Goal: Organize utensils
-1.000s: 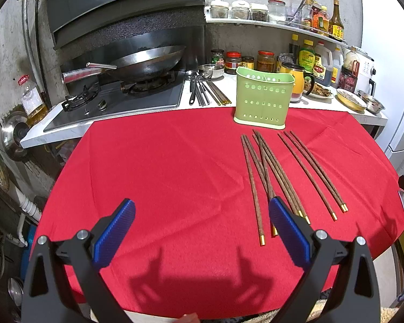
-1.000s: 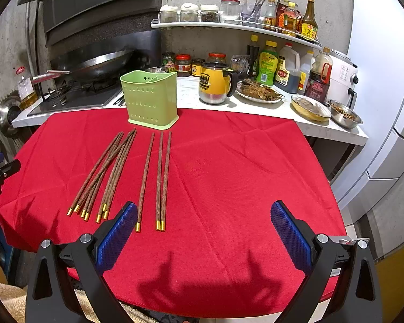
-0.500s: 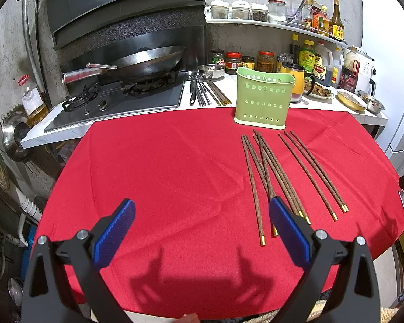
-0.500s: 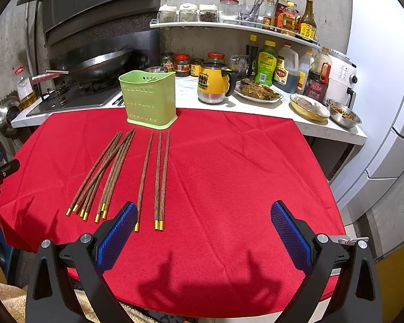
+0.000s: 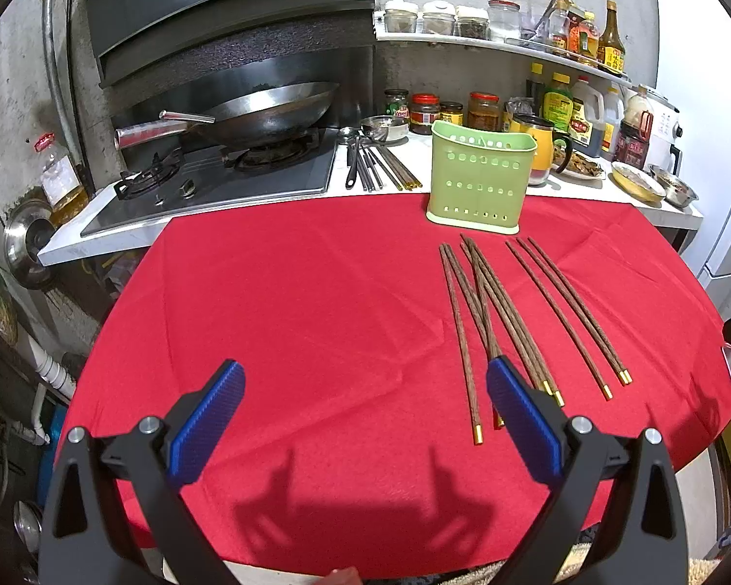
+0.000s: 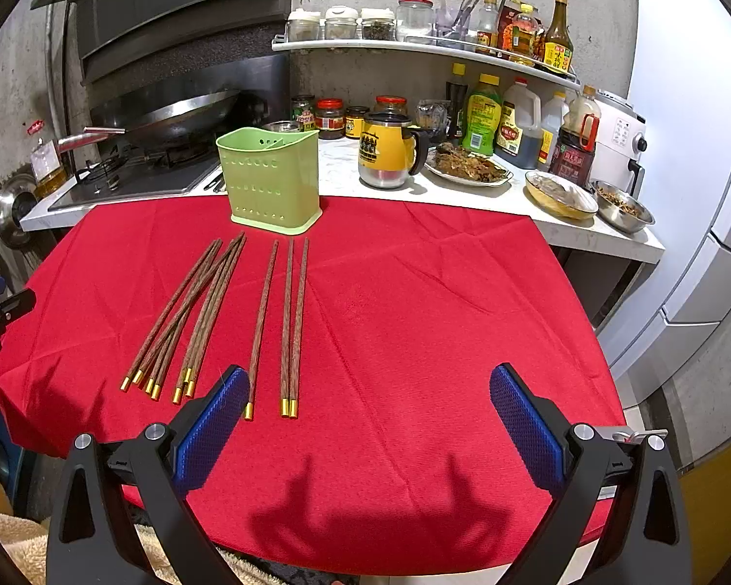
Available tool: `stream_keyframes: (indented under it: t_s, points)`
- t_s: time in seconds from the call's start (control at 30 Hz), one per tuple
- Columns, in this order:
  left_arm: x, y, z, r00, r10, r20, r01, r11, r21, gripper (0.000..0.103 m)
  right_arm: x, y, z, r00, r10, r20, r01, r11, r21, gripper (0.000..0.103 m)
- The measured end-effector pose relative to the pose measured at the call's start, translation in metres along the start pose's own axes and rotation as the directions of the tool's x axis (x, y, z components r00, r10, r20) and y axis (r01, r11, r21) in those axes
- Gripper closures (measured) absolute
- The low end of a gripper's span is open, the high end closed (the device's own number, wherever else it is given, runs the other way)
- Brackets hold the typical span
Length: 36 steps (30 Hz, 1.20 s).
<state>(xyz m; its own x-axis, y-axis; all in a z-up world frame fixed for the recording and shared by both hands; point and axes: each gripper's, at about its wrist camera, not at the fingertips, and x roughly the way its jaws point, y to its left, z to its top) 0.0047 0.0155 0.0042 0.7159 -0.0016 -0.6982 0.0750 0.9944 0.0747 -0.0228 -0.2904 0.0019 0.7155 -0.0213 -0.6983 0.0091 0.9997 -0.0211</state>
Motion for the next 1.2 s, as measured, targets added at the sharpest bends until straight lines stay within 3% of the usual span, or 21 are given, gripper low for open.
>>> stream_keyframes:
  t_s: [0.43,0.77,0.9,1.07,1.2]
  points:
    - [0.010,0.002,-0.001,1.000,-0.004,-0.027,0.004,1.000,-0.011,0.006,0.006,-0.001,0.000,1.000,-0.005,-0.004,0.005,1.000,0.016,0.006]
    - [0.075,-0.005,-0.005,0.986,-0.069,-0.153,0.068,0.998,-0.010,0.006,0.060,0.012,0.006,0.991,0.114,-0.069,-0.111,0.993,0.048,0.006]
    - [0.099,-0.021,0.003,0.978,-0.100,-0.183,0.105,0.994,0.021,0.007,0.082,0.017,0.011,0.989,0.111,-0.099,-0.106,0.993,0.052,0.006]
    - [0.123,-0.035,0.008,0.969,-0.110,-0.220,0.122,0.992,0.039,0.032,0.097,0.013,0.021,0.992,0.080,-0.095,-0.073,0.995,0.070,0.006]
    - [0.135,-0.045,0.010,0.961,-0.134,-0.243,0.152,0.987,0.058,0.043,0.106,0.010,0.027,0.994,0.070,-0.085,-0.065,0.996,0.062,0.009]
